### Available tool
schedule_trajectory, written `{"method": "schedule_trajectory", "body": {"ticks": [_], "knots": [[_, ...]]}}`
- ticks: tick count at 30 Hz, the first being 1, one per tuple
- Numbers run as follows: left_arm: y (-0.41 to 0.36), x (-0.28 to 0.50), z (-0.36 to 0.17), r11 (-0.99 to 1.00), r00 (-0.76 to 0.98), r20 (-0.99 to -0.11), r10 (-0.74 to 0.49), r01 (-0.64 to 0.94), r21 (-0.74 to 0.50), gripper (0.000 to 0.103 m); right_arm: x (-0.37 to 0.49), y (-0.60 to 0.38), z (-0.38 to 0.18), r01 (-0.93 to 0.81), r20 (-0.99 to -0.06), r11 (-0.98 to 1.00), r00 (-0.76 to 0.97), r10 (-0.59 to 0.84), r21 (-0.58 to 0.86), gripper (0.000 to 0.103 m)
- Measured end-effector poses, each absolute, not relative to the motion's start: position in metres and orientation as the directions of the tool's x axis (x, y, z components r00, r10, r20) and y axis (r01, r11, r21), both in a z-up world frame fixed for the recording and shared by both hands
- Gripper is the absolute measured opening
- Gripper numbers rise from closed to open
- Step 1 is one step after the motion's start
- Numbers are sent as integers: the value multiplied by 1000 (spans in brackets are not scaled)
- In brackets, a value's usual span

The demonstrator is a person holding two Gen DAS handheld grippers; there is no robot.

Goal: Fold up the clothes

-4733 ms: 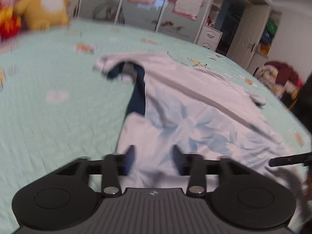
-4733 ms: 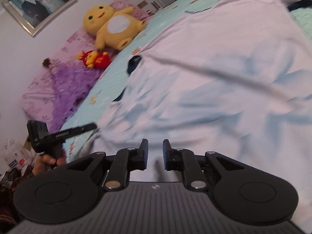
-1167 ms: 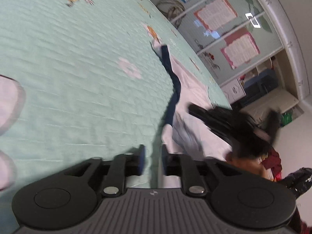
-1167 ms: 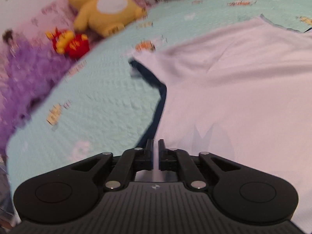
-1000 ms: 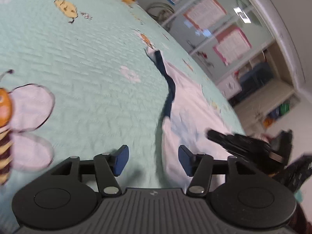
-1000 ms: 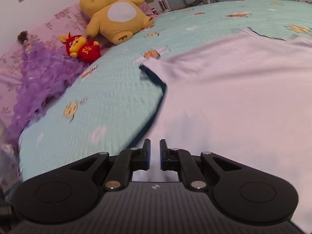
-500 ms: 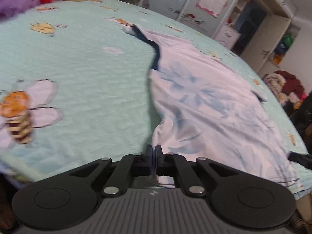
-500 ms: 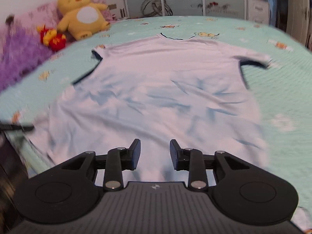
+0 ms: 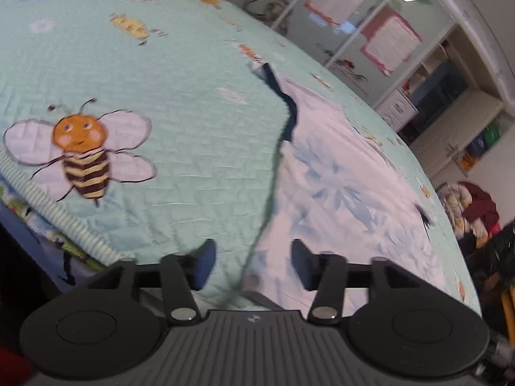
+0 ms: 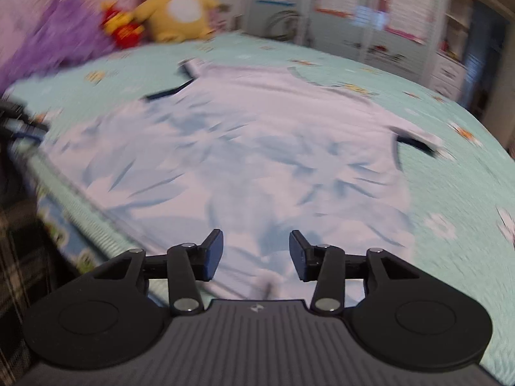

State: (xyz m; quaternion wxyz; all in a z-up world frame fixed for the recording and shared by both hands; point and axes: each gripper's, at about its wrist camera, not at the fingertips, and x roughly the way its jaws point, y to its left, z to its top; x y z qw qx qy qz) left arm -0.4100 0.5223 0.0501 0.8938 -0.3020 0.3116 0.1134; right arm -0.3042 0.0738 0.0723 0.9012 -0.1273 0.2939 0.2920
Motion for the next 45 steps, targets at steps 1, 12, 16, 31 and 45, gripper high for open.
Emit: {"method": "schedule_trajectory", "body": {"ticks": [1, 12, 16, 31, 45], "knots": [[516, -406, 49, 814, 764, -644, 31, -393, -428, 59, -302, 67, 72, -581, -605, 813, 663, 441, -44, 48], [499, -399, 44, 892, 692, -710, 127, -393, -223, 4, -297, 4, 59, -404, -605, 915, 731, 316, -11, 48], [505, -405, 52, 839, 658, -720, 221, -504, -203, 3, -288, -19, 54, -345, -613, 935, 722, 322, 85, 48], [390, -339, 54, 994, 726, -681, 94, -112, 18, 10, -246, -97, 2, -11, -568, 726, 614, 547, 687, 48], [407, -338, 64, 987, 655, -742, 140, -150, 54, 11, -240, -101, 2, -89, -640, 761, 484, 597, 642, 3]]}}
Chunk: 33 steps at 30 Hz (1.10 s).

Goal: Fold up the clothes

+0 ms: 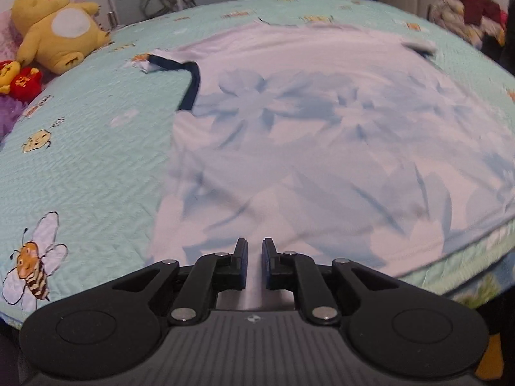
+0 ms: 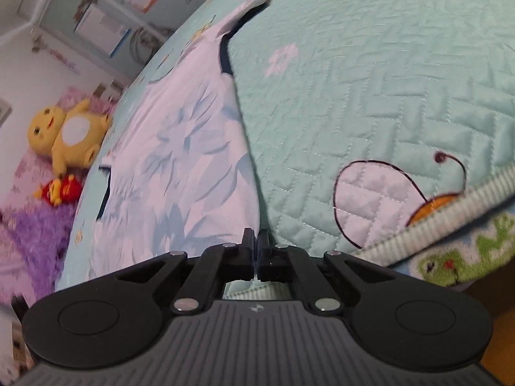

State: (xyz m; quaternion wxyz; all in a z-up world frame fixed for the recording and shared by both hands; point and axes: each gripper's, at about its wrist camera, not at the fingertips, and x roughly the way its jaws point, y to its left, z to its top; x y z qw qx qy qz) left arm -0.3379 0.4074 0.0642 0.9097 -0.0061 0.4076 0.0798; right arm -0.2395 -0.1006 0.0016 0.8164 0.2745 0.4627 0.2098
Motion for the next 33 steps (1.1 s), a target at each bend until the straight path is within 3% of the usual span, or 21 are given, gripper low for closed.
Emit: {"method": "schedule_trajectory", "body": {"ticks": [4, 7, 8, 13, 16, 18, 24, 25, 27, 30, 31, 33], "knots": [[412, -325, 92, 975, 730, -682, 33, -172, -138, 12, -235, -110, 12, -89, -643, 787, 525, 558, 610, 8], [404, -297, 105, 946, 765, -640, -63, -159, -283, 26, -226, -113, 26, -87, -629, 816, 592, 503, 572, 10], [398, -283, 106, 940, 770, -632, -94, -140, -311, 36, -219, -112, 29, -100, -616, 813, 601, 509, 574, 12], [360, -205, 111, 906, 777, -583, -237, -40, -422, 41, -170, -87, 34, -188, -553, 748, 565, 612, 637, 16], [340, -154, 110, 861, 794, -540, -279, -41, -506, 58, -140, -58, 35, -265, -520, 688, 491, 700, 676, 19], [333, -120, 107, 824, 820, -509, -262, -84, -560, 63, -122, -35, 34, -324, -510, 652, 426, 747, 685, 28], [332, -32, 80, 676, 885, -463, -43, -316, -666, 63, -64, 20, 14, -457, -541, 598, 264, 798, 659, 28], [332, -21, 72, 663, 883, -470, 4, -354, -660, 63, -51, 21, 6, -449, -574, 636, 285, 768, 628, 27], [327, 0, 50, 689, 865, -497, 78, -407, -600, 63, -27, 7, -5, -378, -599, 710, 382, 704, 594, 0], [323, 19, 16, 752, 829, -536, 160, -454, -478, 57, -8, -20, -8, -278, -560, 747, 519, 646, 603, 0], [322, 13, 8, 773, 852, -489, 187, -435, -462, 58, -7, -22, -6, -277, -555, 756, 540, 633, 593, 0], [322, 1, 3, 768, 882, -435, 181, -404, -498, 62, -6, -21, -3, -299, -540, 754, 550, 637, 585, 11]]}}
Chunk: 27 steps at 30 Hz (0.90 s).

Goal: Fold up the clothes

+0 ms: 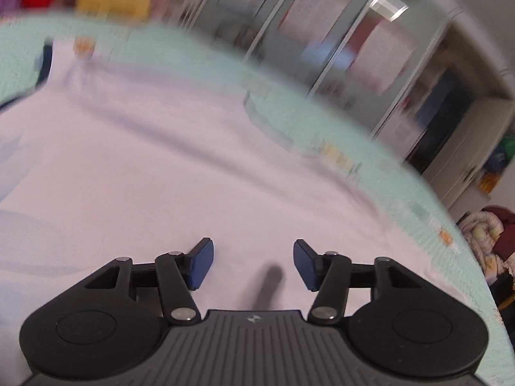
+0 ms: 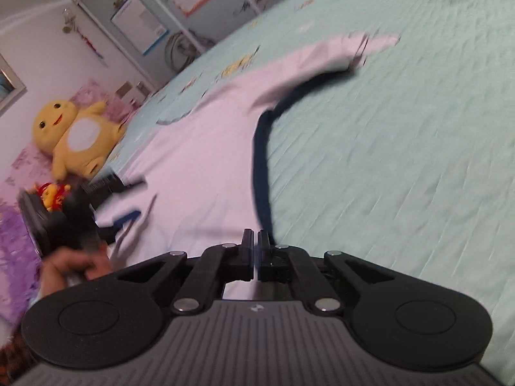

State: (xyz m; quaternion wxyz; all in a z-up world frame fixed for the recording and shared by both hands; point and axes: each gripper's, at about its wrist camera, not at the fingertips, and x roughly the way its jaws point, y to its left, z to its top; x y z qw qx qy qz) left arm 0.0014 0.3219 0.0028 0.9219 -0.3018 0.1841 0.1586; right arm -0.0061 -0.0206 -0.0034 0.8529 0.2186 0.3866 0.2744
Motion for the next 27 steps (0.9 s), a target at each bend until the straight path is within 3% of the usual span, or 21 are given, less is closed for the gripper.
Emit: {"method": "schedule_trajectory", "body": {"ticks": [3, 6, 9, 13, 16, 19, 22, 26, 27], "knots": [[334, -6, -2, 722, 909, -392, 142, -366, -587, 64, -8, 8, 2, -440, -515, 674, 435, 738, 594, 24], [337, -12, -4, 704, 925, -361, 117, -334, -627, 64, 0, 48, 3, -576, -525, 557, 244, 815, 598, 31], [338, -13, -6, 691, 936, -339, 98, -309, -653, 64, 19, 79, 2, -661, -594, 538, 170, 787, 524, 30], [338, -13, -9, 676, 945, -317, 86, -289, -678, 64, 85, 80, -2, -589, -573, 556, 183, 799, 587, 30], [338, -14, -11, 670, 949, -304, 83, -280, -688, 64, 141, 74, -7, -519, -563, 599, 250, 788, 609, 26], [339, -14, -11, 665, 950, -300, 82, -276, -694, 64, 187, 79, -6, -445, -581, 684, 365, 728, 578, 15], [339, -14, -12, 660, 952, -296, 81, -273, -699, 64, 209, 88, -4, -389, -583, 729, 439, 684, 564, 17], [340, -13, -12, 655, 952, -294, 84, -275, -704, 65, 203, 133, 1, -576, -554, 573, 234, 799, 583, 20], [340, -13, -13, 654, 952, -293, 84, -275, -705, 65, 205, 147, -1, -609, -588, 568, 197, 785, 555, 20]]}}
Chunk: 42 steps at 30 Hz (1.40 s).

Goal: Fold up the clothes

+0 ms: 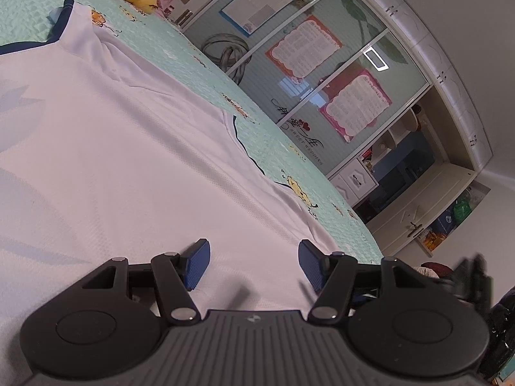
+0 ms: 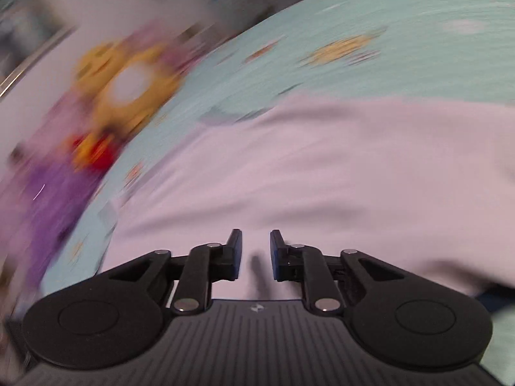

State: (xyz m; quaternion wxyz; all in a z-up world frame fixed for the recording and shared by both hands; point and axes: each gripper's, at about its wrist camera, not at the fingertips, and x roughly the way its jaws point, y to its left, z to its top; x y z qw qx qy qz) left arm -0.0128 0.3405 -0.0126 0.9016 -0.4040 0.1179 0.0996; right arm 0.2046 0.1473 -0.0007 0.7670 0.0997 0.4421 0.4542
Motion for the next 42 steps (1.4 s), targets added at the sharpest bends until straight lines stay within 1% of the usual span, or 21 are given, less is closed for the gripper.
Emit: {"method": "schedule_trajectory", "body": {"ticks": [2, 3, 4, 8, 10, 11, 12, 14, 15, 17, 18, 19, 23, 26, 29, 30, 32, 33, 36, 38, 42], "knots": [[342, -13, -13, 651, 953, -291, 84, -274, -708, 64, 222, 159, -6, -627, -607, 561, 171, 776, 541, 13], [342, -13, -13, 649, 953, -290, 84, -273, -710, 65, 236, 161, -7, -619, -596, 555, 169, 785, 556, 2], [342, -14, -13, 648, 954, -289, 83, -273, -712, 65, 253, 160, -7, -579, -598, 594, 215, 772, 558, 0], [345, -14, -14, 639, 955, -284, 80, -268, -721, 65, 305, 141, -10, -345, -555, 743, 504, 662, 573, 0], [345, -14, -14, 638, 956, -283, 81, -268, -722, 65, 311, 141, -9, -269, -551, 778, 578, 602, 568, 0], [345, -14, -14, 638, 956, -283, 82, -268, -722, 65, 306, 144, -6, -277, -542, 775, 583, 605, 568, 6], [345, -14, -14, 638, 956, -283, 83, -269, -722, 65, 298, 151, -2, -319, -525, 765, 577, 625, 560, 7], [345, -14, -14, 637, 956, -282, 84, -269, -723, 65, 283, 168, 2, -446, -500, 694, 483, 719, 566, 8], [345, -14, -14, 636, 956, -281, 85, -269, -723, 65, 276, 177, 3, -505, -496, 648, 417, 762, 570, 12], [345, -14, -14, 633, 957, -278, 86, -268, -726, 65, 274, 200, -1, -560, -551, 639, 346, 759, 527, 15], [345, -14, -15, 632, 957, -276, 86, -267, -727, 65, 281, 201, -4, -540, -556, 660, 371, 744, 522, 5], [346, -14, -15, 631, 958, -275, 87, -266, -729, 65, 288, 201, -7, -513, -555, 682, 404, 728, 521, 2], [347, -14, -15, 626, 959, -268, 88, -263, -734, 65, 291, 195, -3, -312, -535, 793, 604, 591, 523, 0], [356, -22, -18, 565, 968, -227, 104, -245, -788, 59, 260, 194, 6, -193, -512, 800, 678, 528, 568, 16], [363, -29, -19, 526, 966, -212, 148, -258, -810, 53, 222, 185, -4, -118, -450, 657, 638, 625, 745, 30], [362, -29, -17, 535, 966, -215, 147, -260, -804, 53, 214, 182, -12, -70, -438, 602, 622, 650, 795, 30], [360, -29, -14, 559, 964, -222, 146, -266, -785, 53, 205, 183, -30, -39, -390, 522, 618, 682, 852, 27], [359, -28, -14, 565, 963, -225, 146, -268, -781, 53, 201, 182, -33, -75, -366, 523, 631, 684, 849, 23], [357, -25, -12, 575, 958, -248, 148, -287, -766, 53, 197, 185, -37, -190, -296, 522, 644, 706, 831, 22], [356, -23, -10, 581, 952, -267, 147, -302, -756, 54, 202, 184, -35, -199, -298, 528, 640, 708, 826, 22], [367, -27, 0, 556, 926, -336, 174, -374, -742, 54, 206, 183, -36, -193, -309, 546, 652, 692, 815, 12]]}}
